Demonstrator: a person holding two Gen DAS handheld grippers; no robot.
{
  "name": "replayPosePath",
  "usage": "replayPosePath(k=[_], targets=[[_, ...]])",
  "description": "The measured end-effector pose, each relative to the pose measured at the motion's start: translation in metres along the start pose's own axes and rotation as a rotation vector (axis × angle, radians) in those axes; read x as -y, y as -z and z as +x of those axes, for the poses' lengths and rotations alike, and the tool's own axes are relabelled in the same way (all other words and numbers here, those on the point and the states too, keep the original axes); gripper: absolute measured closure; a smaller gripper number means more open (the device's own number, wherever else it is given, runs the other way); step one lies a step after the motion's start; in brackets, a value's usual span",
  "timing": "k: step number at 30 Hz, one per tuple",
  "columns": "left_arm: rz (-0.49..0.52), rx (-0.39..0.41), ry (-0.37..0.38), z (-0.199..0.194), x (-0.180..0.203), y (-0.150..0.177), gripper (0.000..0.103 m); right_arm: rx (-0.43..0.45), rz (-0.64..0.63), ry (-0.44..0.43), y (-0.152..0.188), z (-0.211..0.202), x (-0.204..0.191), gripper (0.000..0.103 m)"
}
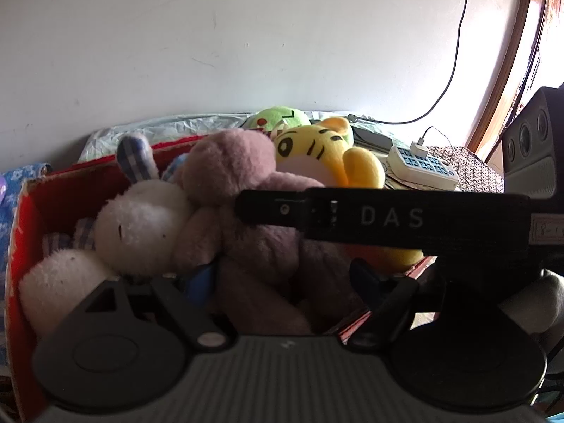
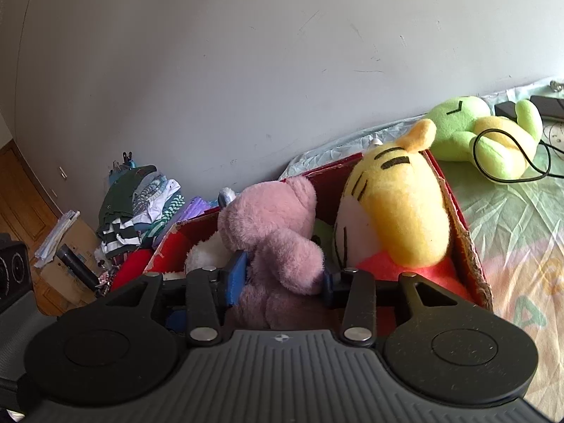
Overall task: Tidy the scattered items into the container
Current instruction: 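Lower the pink teddy bear into the red box with the right gripper, then open the right gripper to release the pink teddy bear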
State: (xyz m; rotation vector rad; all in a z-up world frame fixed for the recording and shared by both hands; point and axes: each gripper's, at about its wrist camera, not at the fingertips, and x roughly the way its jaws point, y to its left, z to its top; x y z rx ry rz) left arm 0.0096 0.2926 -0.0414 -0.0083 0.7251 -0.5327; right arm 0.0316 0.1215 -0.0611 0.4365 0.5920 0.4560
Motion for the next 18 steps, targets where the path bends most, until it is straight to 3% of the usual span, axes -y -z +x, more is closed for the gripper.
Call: replayPosePath(k=[4, 7, 12, 18], targets=[[-0.030, -0.004, -0.002, -0.009, 0.002, -0.004, 0.015, 0.012, 0.008, 0.014, -0.002, -0.008, -0.003, 0.053], [-0.054, 0.020, -0.026, -0.021, 0.005, -0.007, 0.007, 0.071, 0.022, 0.016, -0.006, -0.023, -0.003, 0.050], [-0.046, 0.061, -0.134, -0.040, 0.017, -0.018, 0.001, 0.132, 0.042, 0.049, -0.014, -0.050, 0.001, 0.050], [-0.084, 0.022, -0.276, -0.045, 0.026, -0.022, 0.001, 0.091, -0.007, 0.197, -0.012, -0.072, -0.005, 0.046]])
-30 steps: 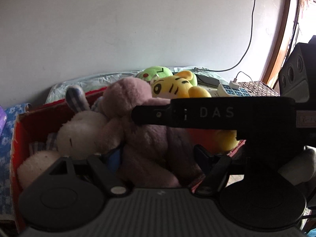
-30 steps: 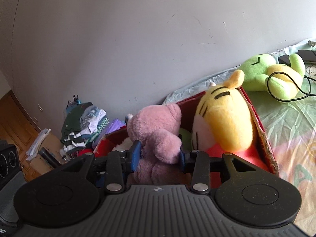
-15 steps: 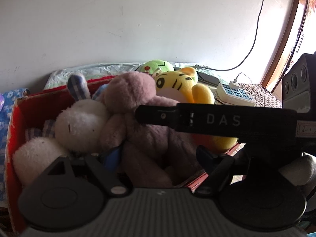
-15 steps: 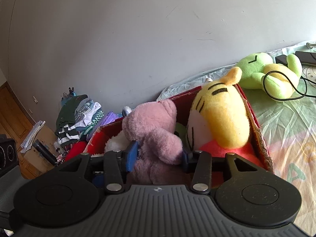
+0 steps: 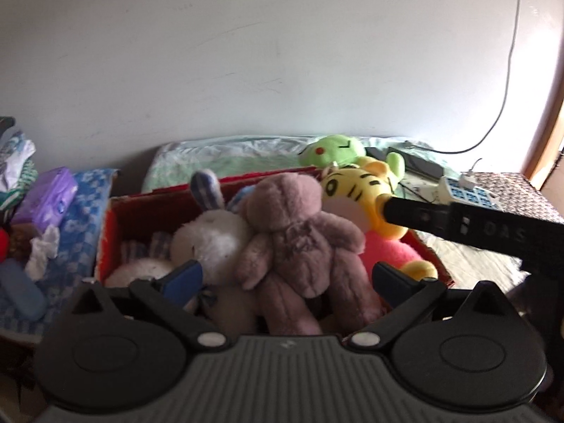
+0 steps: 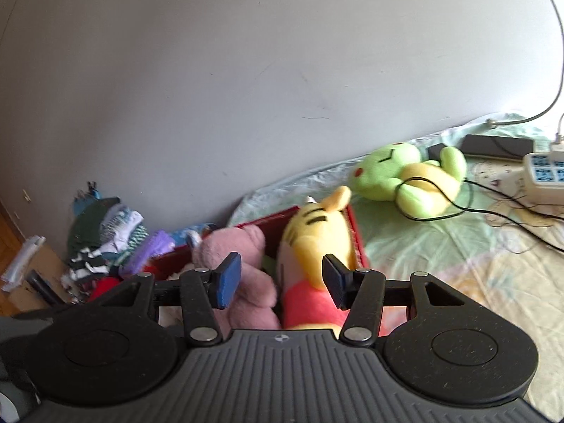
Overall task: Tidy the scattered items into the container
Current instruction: 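Open the right gripper to release the pink teddy bear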
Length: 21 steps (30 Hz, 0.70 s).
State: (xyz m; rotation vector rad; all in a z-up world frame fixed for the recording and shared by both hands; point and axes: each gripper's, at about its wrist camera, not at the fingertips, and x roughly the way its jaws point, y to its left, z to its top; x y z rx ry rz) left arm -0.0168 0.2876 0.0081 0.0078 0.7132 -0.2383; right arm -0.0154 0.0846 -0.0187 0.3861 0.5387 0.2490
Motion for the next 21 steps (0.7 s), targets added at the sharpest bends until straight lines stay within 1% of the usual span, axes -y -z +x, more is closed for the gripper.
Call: replayPosePath(k=[2, 4, 7, 10, 13, 15, 17, 21], targets=[[-0.010, -0.013, -0.035, -0.004, 0.001, 0.002, 0.001, -0.012, 0.002, 0.017, 0.001, -0.007, 0.000, 0.041], [-0.017, -0.031, -0.092, -0.006, 0.004, 0.003, 0.001, -0.021, -0.006, 0.040, 0.004, -0.013, -0.002, 0.035], [-0.053, -0.060, -0.161, -0.008, 0.004, 0.006, 0.001, -0.031, -0.022, 0.065, 0.007, -0.020, -0.008, 0.032], [-0.088, -0.083, -0.197, -0.013, 0.003, 0.012, 0.001, -0.046, -0.026, 0.077, 0.010, -0.025, -0.013, 0.029], [-0.082, -0.090, -0.244, -0.021, 0.008, 0.017, 0.001, -0.058, -0.046, 0.098, 0.012, -0.029, -0.019, 0.026], [-0.075, -0.091, -0.260, -0.026, 0.012, 0.021, 0.001, -0.059, -0.058, 0.110, 0.013, -0.032, -0.022, 0.024], [-0.078, -0.097, -0.258, -0.030, 0.015, 0.025, 0.001, -0.062, -0.070, 0.118, 0.016, -0.035, -0.025, 0.022], [-0.080, -0.134, -0.263, -0.030, 0.020, 0.035, 0.001, -0.080, -0.084, 0.151, 0.025, -0.039, -0.031, 0.018]])
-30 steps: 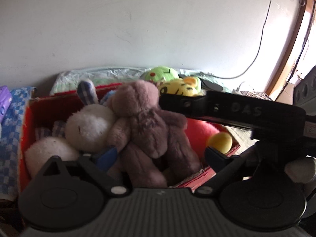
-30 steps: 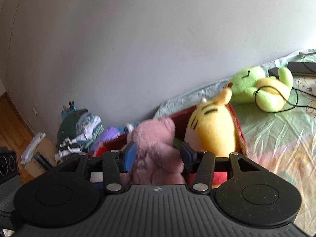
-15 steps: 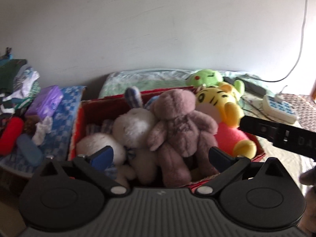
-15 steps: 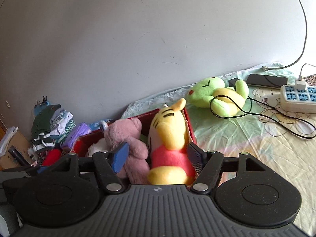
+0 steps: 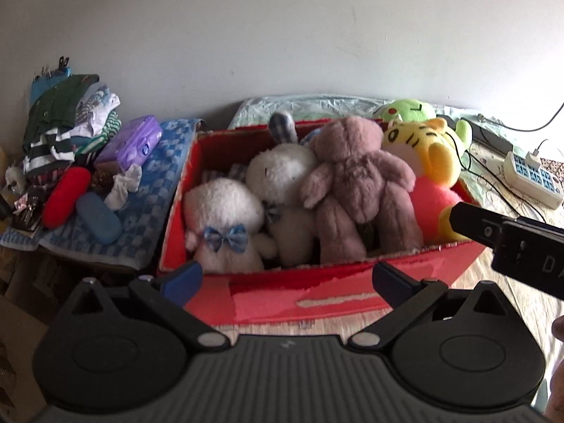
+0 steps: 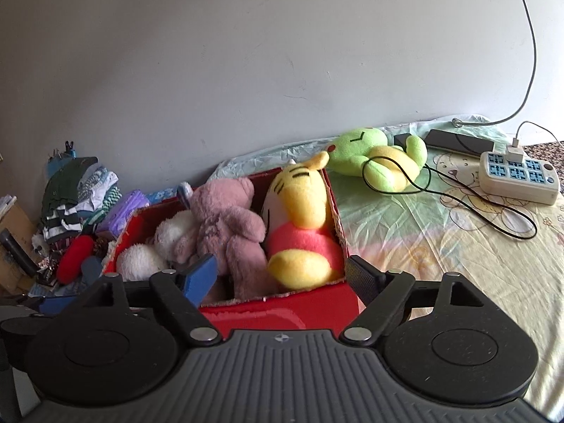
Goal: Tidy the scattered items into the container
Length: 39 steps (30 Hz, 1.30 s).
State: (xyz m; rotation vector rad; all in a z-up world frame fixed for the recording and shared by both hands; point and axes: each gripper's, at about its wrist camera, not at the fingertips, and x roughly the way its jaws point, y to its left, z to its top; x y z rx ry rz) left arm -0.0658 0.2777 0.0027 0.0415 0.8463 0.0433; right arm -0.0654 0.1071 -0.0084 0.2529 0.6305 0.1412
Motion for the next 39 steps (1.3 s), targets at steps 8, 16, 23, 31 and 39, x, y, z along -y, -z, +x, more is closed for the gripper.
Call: replayPosePath(k=[8, 16, 23, 31, 39], targets=[[0.008, -0.081, 0.030, 0.003, 0.009, 0.021, 0.001, -0.073, -0.032, 0.071, 0.020, 0.000, -0.006, 0.014], [0.003, -0.142, -0.048, 0.014, 0.008, 0.031, 0.001, -0.162, -0.044, 0.144, 0.029, 0.007, -0.008, 0.011], [-0.002, -0.179, -0.080, 0.024, 0.002, 0.034, 0.001, -0.223, -0.047, 0.142, 0.031, 0.017, -0.011, 0.011], [0.011, -0.236, -0.034, 0.037, 0.012, 0.039, 0.001, -0.299, 0.022, 0.158, 0.035, 0.026, 0.008, 0.011], [0.112, -0.242, 0.064, 0.047, 0.055, 0.044, 0.001, -0.292, 0.068, 0.260, 0.039, 0.016, 0.040, 0.011]])
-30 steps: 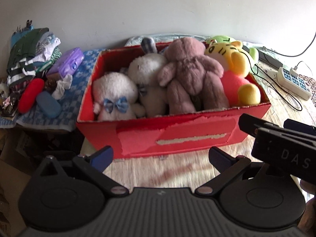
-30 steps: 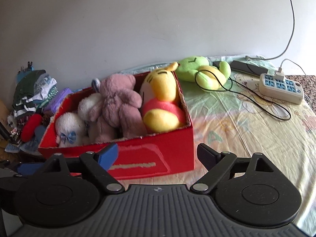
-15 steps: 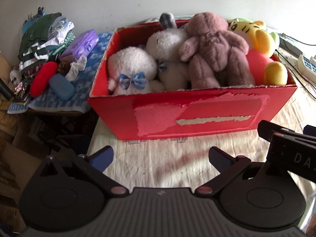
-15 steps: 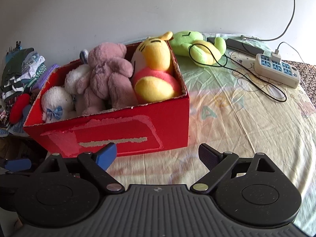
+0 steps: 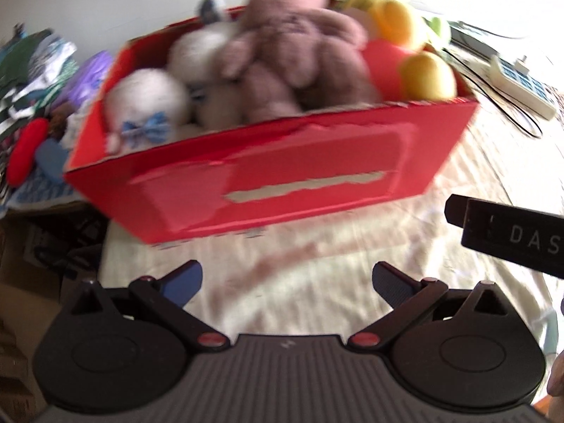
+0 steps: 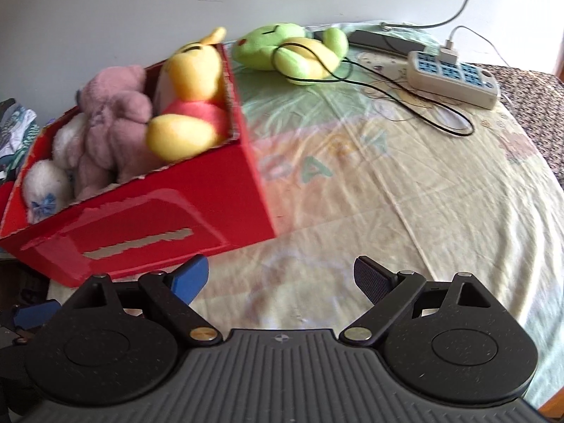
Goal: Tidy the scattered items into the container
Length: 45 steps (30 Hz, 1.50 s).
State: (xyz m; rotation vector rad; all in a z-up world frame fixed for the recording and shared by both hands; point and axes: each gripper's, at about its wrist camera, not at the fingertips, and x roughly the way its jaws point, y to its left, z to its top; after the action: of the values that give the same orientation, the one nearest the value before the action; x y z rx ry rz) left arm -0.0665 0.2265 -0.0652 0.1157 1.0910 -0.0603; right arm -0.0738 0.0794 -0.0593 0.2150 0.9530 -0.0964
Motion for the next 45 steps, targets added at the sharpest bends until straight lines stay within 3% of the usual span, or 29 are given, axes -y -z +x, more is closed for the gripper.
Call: replayPosePath(k=[3, 8, 18, 32, 39, 45], targets=[[0.013, -0.024, 0.023, 0.007, 0.016, -0.005, 0.001, -0.022, 0.014, 0.020, 0.002, 0.001, 0.016, 0.011], [0.023, -0.003, -0.006, 0.003, 0.038, -0.018, 0.001, -0.037, 0.034, 0.035, -0.008, 0.005, 0.044, 0.012], [0.002, 0.084, -0.083, -0.019, 0.057, -0.056, 0.001, 0.056, -0.055, 0.001, -0.055, -0.005, 0.061, 0.012], [-0.060, 0.136, -0.173, -0.039, 0.053, -0.091, 0.001, 0.127, -0.124, -0.078, -0.093, -0.006, 0.049, 0.012], [-0.148, 0.134, -0.154, -0.042, 0.039, -0.089, 0.001, 0.166, -0.145, -0.081, -0.100, -0.009, 0.046, 0.012], [-0.205, 0.131, -0.183, -0.044, 0.029, -0.086, 0.001, 0.163, -0.150, -0.113, -0.099, -0.008, 0.044, 0.012]])
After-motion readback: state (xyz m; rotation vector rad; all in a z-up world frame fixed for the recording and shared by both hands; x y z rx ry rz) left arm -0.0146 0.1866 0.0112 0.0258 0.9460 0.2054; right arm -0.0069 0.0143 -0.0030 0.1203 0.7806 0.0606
